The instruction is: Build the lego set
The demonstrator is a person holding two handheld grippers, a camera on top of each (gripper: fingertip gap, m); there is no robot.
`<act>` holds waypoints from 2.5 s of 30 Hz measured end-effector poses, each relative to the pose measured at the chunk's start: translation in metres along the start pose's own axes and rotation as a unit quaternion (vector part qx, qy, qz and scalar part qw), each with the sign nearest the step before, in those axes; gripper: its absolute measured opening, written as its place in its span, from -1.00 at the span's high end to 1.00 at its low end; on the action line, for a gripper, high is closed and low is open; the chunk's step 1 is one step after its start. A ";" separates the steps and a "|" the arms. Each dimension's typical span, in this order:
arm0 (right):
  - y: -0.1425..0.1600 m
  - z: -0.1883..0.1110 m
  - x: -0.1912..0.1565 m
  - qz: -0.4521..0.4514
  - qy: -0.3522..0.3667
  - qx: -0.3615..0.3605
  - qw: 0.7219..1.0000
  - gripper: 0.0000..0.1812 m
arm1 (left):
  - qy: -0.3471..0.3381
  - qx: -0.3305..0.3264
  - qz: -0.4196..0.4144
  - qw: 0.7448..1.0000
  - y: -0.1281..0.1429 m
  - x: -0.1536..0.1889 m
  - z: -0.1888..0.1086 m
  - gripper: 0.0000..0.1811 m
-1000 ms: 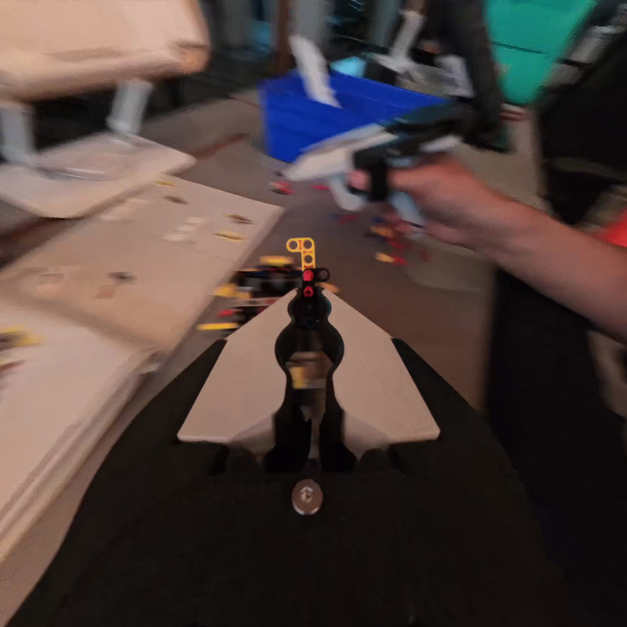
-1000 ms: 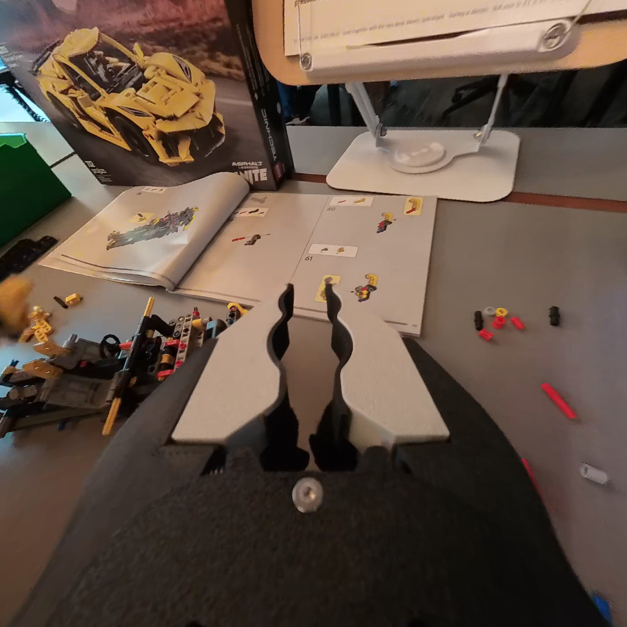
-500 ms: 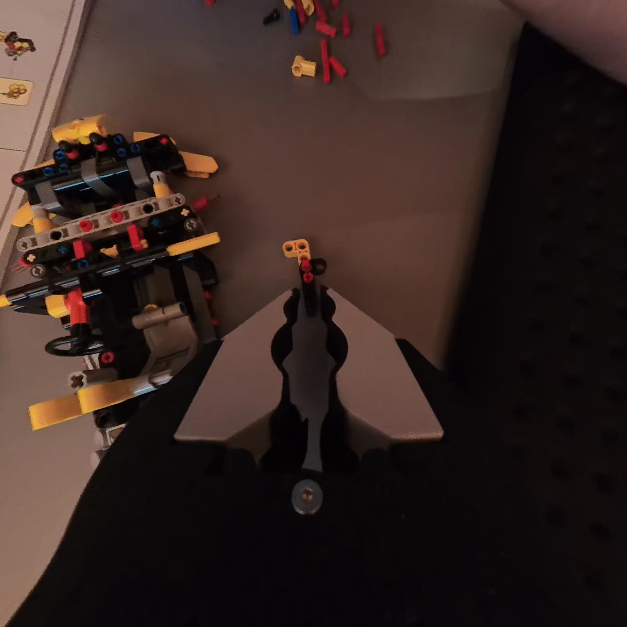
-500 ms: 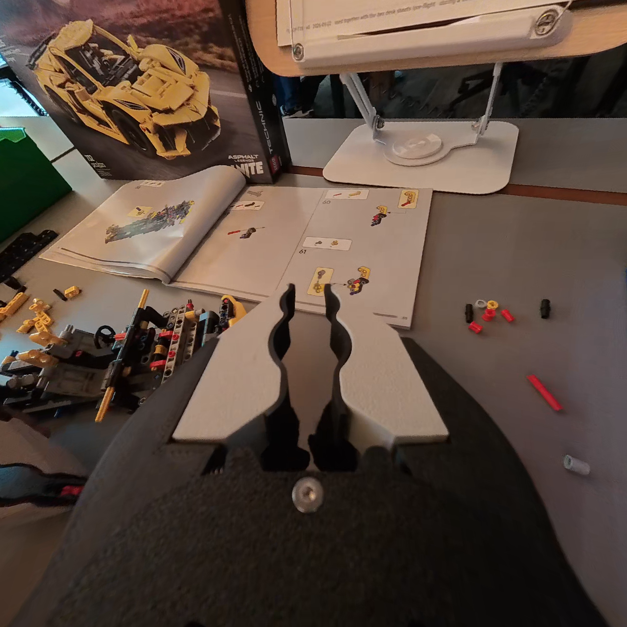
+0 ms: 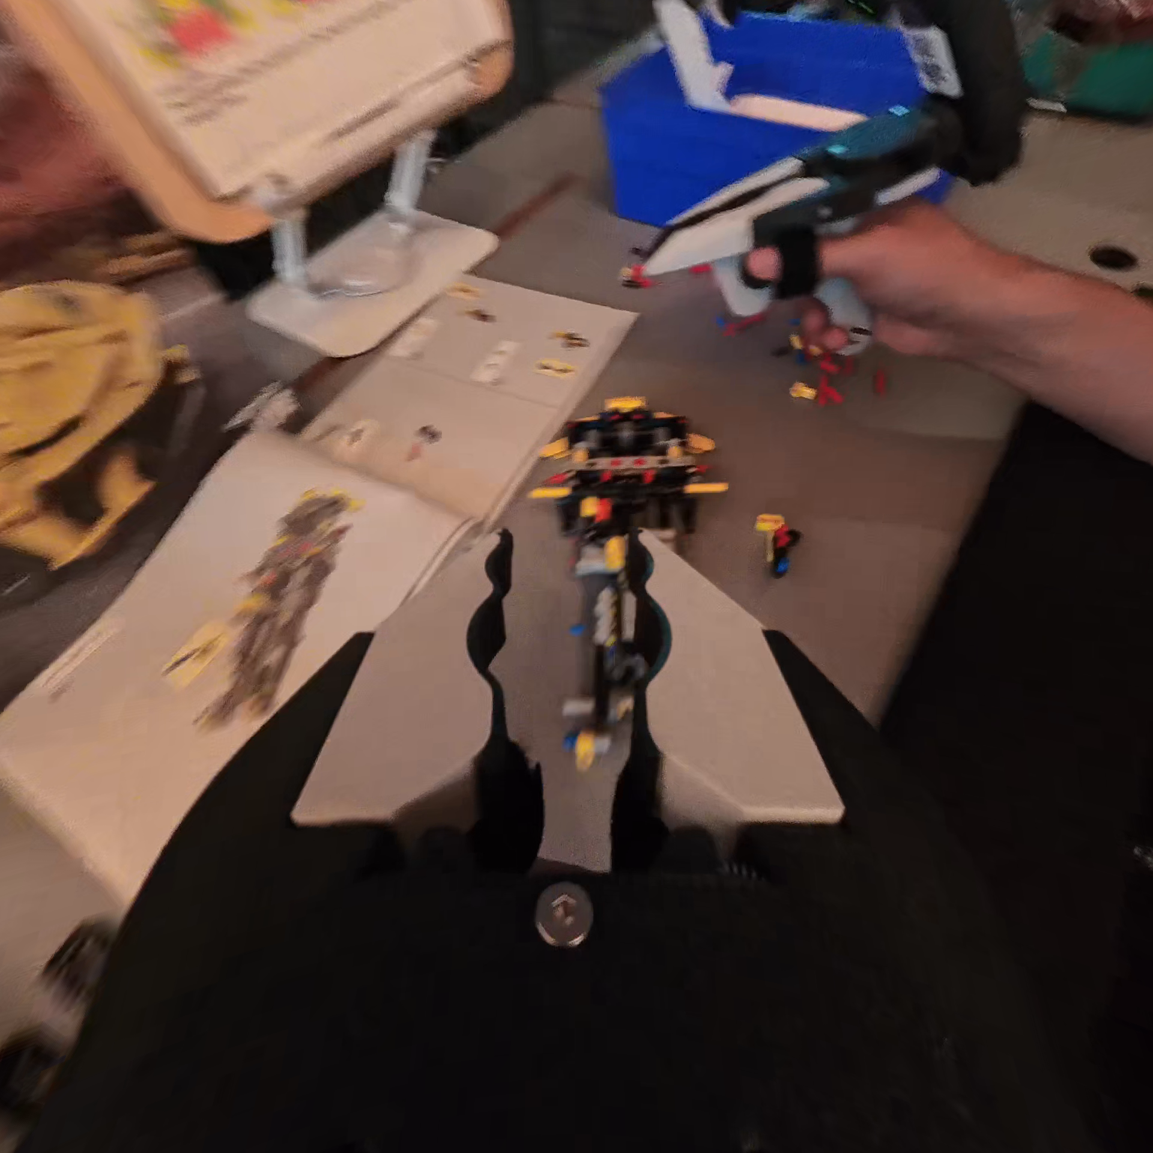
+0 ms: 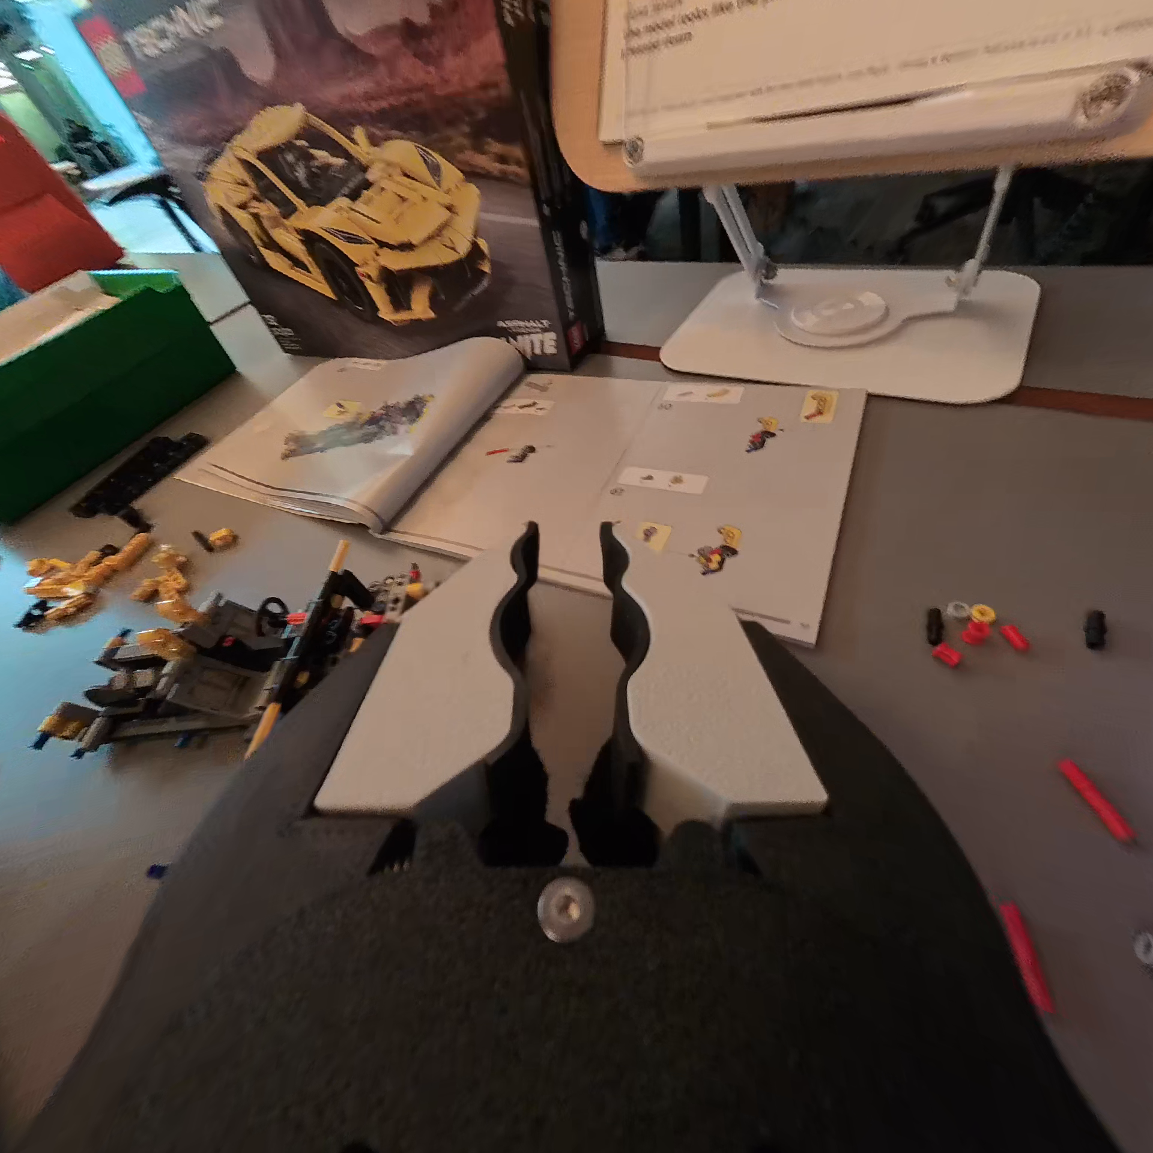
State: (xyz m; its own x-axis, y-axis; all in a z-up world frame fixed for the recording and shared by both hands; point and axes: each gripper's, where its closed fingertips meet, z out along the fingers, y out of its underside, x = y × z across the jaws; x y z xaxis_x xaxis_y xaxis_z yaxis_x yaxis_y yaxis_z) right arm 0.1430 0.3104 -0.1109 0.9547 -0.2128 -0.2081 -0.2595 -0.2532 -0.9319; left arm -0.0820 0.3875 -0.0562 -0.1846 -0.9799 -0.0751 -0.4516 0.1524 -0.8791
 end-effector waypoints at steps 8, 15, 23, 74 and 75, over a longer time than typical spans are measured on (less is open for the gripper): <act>-0.012 -0.030 -0.045 -0.029 -0.065 0.034 0.997 0.53 | -0.068 0.050 -0.155 0.984 0.090 -0.014 -0.116 0.58; 0.033 -0.133 -0.009 -0.053 0.109 -0.002 0.993 0.51 | -0.123 0.145 -0.195 0.962 0.112 0.013 -0.112 0.48; 0.107 -0.167 -0.003 -0.034 0.127 -0.126 0.983 0.55 | -0.117 0.115 -0.134 0.977 0.063 -0.037 -0.050 0.37; 0.134 -0.092 -0.078 -0.159 -0.098 -0.237 0.953 0.92 | -0.095 0.066 -0.064 0.991 0.057 -0.084 0.053 0.12; 0.135 -0.090 -0.080 -0.158 -0.104 -0.242 0.952 0.92 | -0.093 0.066 -0.065 0.991 0.057 -0.084 0.053 0.12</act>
State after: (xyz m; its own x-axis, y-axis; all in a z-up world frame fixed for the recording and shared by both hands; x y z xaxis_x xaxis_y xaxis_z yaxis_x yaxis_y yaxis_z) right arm 0.0182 0.2083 -0.1936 0.9914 0.1242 -0.0416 0.0561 -0.6894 -0.7222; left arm -0.0458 0.4713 -0.1249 0.0379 -0.9987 -0.0327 -0.3410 0.0178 -0.9399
